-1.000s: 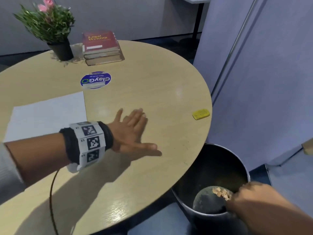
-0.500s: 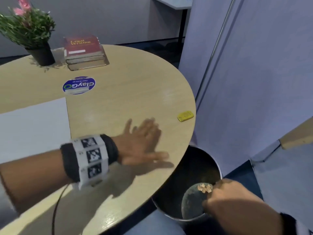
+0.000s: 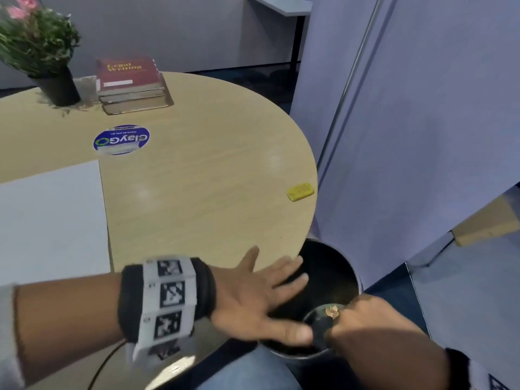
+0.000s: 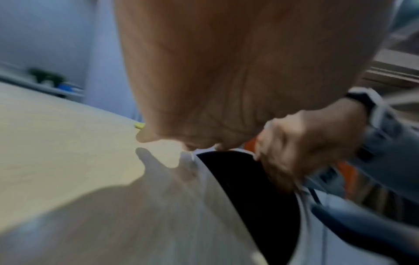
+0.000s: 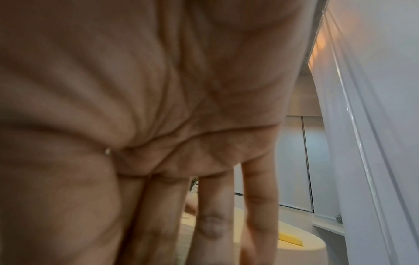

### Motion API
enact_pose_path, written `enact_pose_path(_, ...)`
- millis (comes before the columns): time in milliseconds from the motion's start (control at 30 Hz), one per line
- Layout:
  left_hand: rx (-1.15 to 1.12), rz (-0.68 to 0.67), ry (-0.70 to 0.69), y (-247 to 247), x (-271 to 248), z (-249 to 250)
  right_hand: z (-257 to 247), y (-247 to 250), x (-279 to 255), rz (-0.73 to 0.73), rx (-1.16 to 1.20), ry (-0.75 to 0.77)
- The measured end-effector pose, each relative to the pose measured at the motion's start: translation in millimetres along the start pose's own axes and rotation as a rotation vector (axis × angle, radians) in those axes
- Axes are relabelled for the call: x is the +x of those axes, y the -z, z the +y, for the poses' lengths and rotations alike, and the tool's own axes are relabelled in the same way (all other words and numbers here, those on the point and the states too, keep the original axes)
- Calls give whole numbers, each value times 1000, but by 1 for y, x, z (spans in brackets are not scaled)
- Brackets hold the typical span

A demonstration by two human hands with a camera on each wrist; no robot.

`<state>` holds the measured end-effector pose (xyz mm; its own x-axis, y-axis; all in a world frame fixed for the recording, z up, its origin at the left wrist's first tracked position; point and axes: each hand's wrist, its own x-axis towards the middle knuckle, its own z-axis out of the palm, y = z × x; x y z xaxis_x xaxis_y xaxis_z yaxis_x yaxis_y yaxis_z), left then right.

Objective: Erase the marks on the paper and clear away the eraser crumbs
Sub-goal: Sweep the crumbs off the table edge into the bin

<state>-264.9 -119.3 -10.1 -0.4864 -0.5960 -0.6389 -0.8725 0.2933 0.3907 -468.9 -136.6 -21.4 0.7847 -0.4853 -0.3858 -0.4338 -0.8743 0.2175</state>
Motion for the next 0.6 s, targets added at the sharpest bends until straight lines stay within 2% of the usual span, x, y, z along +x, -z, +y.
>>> enact_pose_path(33, -55, 51, 32, 8, -4, -8, 9, -2, 0, -59, 25, -9)
enact_pose_path(100, -96, 200, 198, 31, -13, -35, 11, -1, -5, -55, 55, -32)
enact_pose_path(200, 35, 288, 526, 54, -22, -82, 7, -14, -1, 97, 3, -22)
enact_pose_path(267, 133, 290, 609, 48, -15, -93, 7, -9, -1, 196, -4, -11)
enact_pose_path(333, 204, 289, 527, 25, 4, -79, 8, -11, 0, 268, 0, 11)
enact_pose_path(367, 246, 272, 422, 11, 15, -64, 8, -11, 1, 265, 20, 11)
enact_pose_path(433, 265, 150, 128, -9, 31, -25, 8, -15, 3, 249, 28, 14)
enact_pose_path(500, 189, 43, -94, -12, 33, 7, 11, -11, 4, 129, 46, 7)
enact_pose_path(533, 160, 53, -137, -7, 31, 11, 11, -7, 2, 27, 54, 17)
enact_pose_path(567, 161, 105, -126, -2, 30, 9, 10, -3, 1, -87, 36, 31)
enact_pose_path(600, 184, 169, -67, 2, 29, 3, 12, -1, 1, -130, 34, 15)
